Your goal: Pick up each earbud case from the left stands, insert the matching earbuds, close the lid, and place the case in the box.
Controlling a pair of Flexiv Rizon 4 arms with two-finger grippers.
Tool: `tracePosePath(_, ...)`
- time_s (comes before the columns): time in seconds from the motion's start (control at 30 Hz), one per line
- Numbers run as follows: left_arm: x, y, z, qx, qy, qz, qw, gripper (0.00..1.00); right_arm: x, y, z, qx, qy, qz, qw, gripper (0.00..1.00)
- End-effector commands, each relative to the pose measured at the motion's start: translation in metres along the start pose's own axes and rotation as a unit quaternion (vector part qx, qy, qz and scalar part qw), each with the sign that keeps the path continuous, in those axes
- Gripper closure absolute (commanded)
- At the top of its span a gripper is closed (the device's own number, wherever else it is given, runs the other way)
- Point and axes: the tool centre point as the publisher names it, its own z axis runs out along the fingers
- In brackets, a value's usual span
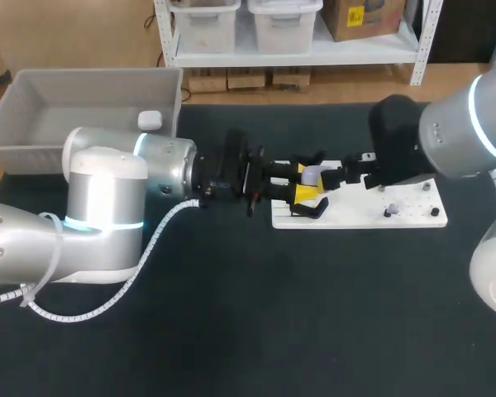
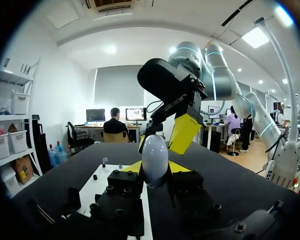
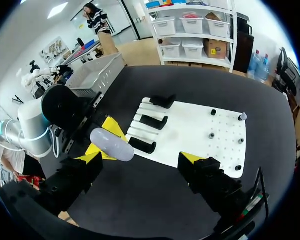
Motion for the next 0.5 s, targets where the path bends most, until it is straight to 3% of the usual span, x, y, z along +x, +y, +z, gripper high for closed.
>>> tracePosePath(0.03, 0.001, -0.001, 0.000, -0.002, -0.001, 0.002, 1.000, 1.00, -0.003, -0.005, -0.001, -0.002, -0.001, 0.002, 1.000, 0.00)
tracePosePath(0.23, 0.001, -0.001, 0.000, -0.002, -0.001, 0.002, 1.000, 1.00, -0.006, -0.008, -0.001, -0.002, -0.002, 0.004, 1.000, 0.00)
tracePosePath(0.5, 0.001, -0.001, 0.000, -0.002, -0.001, 0.002, 1.000, 1.00, -0.024, -0.003, -0.023, 0.010, -0.038, -0.031, 0.999, 0.00)
